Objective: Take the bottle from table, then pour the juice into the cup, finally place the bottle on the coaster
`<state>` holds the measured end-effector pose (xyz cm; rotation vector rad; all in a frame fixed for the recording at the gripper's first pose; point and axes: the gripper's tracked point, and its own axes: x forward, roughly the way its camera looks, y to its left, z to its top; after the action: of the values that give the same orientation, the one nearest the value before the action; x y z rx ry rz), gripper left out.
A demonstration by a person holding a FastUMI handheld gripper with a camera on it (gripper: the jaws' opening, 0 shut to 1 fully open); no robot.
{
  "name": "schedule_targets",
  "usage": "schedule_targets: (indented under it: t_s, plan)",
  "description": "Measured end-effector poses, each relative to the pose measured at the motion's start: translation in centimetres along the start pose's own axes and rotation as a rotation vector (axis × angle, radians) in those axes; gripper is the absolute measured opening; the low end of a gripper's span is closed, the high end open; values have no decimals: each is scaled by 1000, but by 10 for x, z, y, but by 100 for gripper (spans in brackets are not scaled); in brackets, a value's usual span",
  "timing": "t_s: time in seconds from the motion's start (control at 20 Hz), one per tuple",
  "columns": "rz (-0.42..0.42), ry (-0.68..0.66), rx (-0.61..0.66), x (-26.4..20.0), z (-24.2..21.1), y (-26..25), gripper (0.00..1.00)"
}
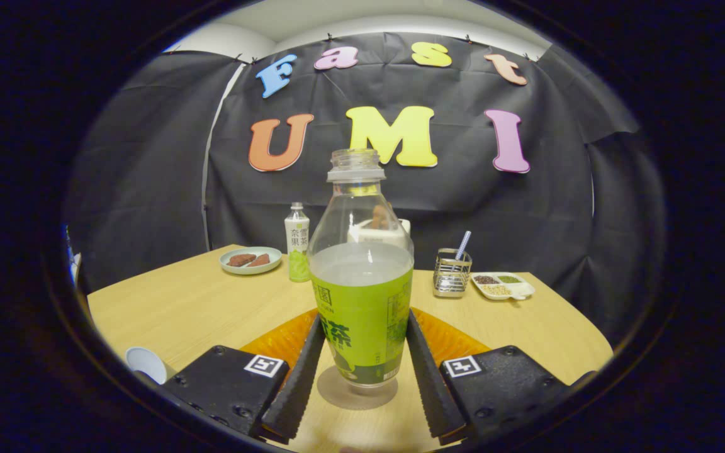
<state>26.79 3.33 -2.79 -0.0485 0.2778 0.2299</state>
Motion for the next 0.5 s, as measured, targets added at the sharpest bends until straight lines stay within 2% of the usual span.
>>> schedule_targets:
  t_s: [0.5]
  plan:
    - [32,28,-10,18,-27,8,81]
